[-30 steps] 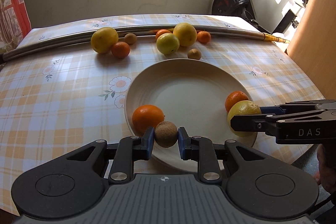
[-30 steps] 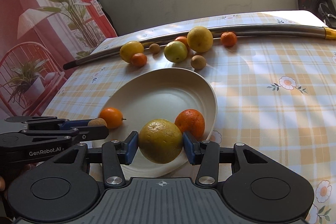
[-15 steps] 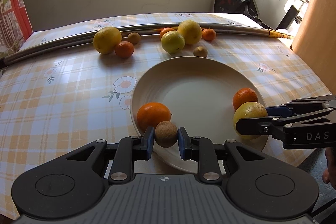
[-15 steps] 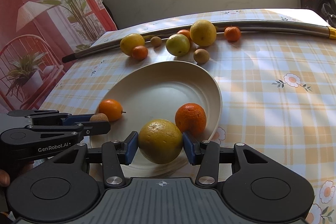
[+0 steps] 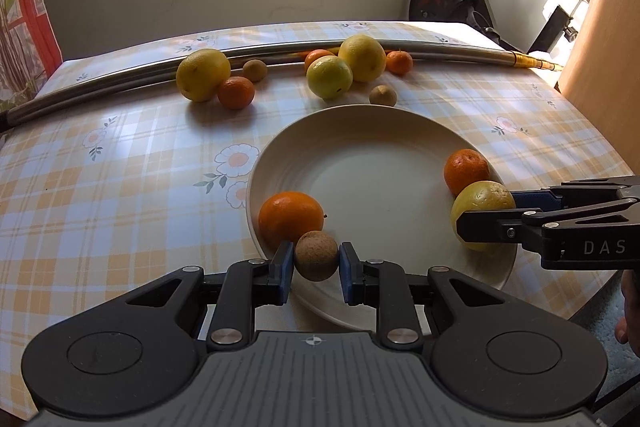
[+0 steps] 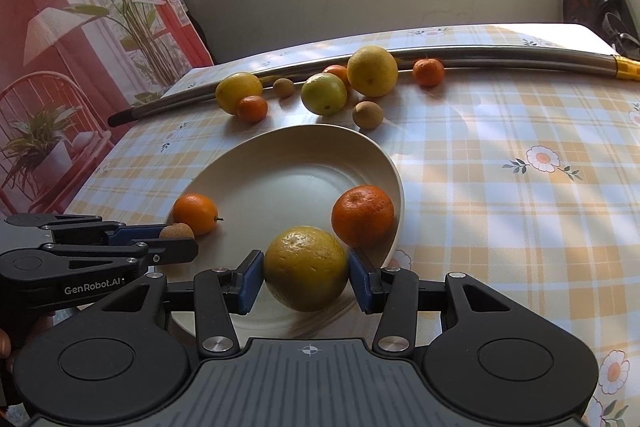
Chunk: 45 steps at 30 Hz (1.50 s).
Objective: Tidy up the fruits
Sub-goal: 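Carry the grapefruit and kiwi over the white plate with both tools, then lower the kiwi and grapefruit onto the plate and open both tools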
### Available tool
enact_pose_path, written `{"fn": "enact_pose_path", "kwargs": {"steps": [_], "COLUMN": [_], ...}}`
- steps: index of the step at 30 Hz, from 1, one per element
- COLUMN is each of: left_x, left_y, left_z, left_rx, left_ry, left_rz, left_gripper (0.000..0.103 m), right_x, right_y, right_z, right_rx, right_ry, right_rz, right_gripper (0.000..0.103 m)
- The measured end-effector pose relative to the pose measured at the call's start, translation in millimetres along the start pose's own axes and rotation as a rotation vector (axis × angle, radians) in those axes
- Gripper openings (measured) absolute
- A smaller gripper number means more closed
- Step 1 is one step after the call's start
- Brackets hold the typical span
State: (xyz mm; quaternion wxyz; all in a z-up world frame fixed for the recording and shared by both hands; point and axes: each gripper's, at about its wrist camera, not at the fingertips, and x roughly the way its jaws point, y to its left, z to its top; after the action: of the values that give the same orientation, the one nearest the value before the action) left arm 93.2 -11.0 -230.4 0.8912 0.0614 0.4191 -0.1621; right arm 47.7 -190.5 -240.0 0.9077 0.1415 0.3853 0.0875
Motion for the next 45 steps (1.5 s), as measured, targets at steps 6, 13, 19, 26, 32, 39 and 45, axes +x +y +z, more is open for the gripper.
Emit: {"fn": "enact_pose_path", "kwargs": {"steps": [6, 13, 19, 26, 32, 39, 45], "left_x": [1.8, 5.5, 8.4, 5.7, 0.8, -2.1, -4.8], "left_y": [1.7, 3.4, 5.1, 0.1, -0.7, -0.2, 0.8], "left_z": [1.6, 5.1, 8.1, 5.2, 3.5, 1.8, 1.4], "left_rx": [-0.007, -0.016, -0.019, 0.019, 0.013, 0.008, -0.002], "left_ry": [-0.002, -0.004, -0.011, -0.02, -0.029, -0.04, -0.05], "left_rz": [0.007, 0.018, 0.031, 0.053, 0.06, 0.067, 0.07], "left_gripper": [0.026, 0.026, 0.026, 0.026, 0.026, 0.026, 0.026], "right_x": [-2.3, -2.4, 0.1, 0.1, -0.6, -6.4, -8.4], "right_y": [-3.4, -4.9, -0.9, 0.7, 1.6, 2.2, -1.0], "right_z": [-0.6, -0.8, 0.4, -0.4, 0.3, 3.1, 3.7], "right_rx": [0.019, 0.018, -0.056, -0.065, -0.082, -0.098, -0.094], "right_ry": [-0.027, -0.049, -0.056, -0.057, -0.055, -0.081, -0.089], "right_rz": [-0.008, -0.013, -0.048, -0.052, -0.06, -0.089, -0.098], "right_gripper": [0.043, 0.043, 0.042, 0.042, 0.042, 0.046, 0.047]}}
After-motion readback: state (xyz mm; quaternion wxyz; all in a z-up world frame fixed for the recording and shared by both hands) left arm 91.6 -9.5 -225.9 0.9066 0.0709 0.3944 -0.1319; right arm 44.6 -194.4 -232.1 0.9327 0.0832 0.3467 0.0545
